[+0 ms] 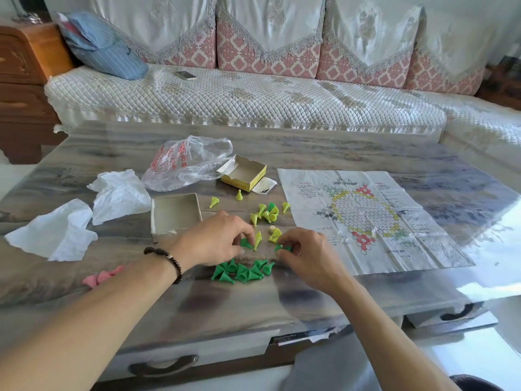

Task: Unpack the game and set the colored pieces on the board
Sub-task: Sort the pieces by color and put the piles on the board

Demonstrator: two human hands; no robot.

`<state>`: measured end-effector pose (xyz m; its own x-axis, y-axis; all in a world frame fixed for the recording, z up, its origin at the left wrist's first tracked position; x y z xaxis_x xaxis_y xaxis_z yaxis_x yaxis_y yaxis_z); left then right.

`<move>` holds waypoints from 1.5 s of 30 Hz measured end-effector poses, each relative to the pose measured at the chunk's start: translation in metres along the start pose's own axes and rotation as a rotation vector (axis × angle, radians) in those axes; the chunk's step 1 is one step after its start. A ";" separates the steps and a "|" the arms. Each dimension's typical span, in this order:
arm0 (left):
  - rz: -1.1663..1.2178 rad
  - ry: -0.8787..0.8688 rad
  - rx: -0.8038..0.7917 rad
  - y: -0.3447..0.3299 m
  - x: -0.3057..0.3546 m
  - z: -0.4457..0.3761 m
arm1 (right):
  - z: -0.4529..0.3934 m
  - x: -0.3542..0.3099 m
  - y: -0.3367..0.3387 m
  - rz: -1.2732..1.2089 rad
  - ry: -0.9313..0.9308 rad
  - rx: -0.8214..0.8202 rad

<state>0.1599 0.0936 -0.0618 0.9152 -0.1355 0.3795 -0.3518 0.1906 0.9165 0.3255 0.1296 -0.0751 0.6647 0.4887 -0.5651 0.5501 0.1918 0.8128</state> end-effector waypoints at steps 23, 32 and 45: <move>-0.032 0.007 -0.145 -0.016 0.010 -0.006 | 0.014 0.000 -0.012 0.046 0.004 -0.178; 0.004 -0.013 -0.107 -0.016 0.008 -0.004 | 0.013 0.001 -0.013 -0.009 0.004 -0.194; -0.079 0.071 0.233 0.010 -0.018 -0.038 | -0.080 0.016 0.006 0.040 -0.056 0.034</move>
<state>0.1470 0.1348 -0.0645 0.9503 -0.0709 0.3033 -0.3069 -0.0482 0.9505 0.2989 0.2065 -0.0677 0.7130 0.4469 -0.5403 0.5390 0.1436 0.8300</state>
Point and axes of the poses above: each hand's wrist, its own z-axis away from the middle knuckle, its own y-axis out of the back of the hand, x = y × z, the point moved 6 cm from there along -z, towards the middle knuckle, and after that the axes turned 2 degrees about -x, right-handed, at the moved point
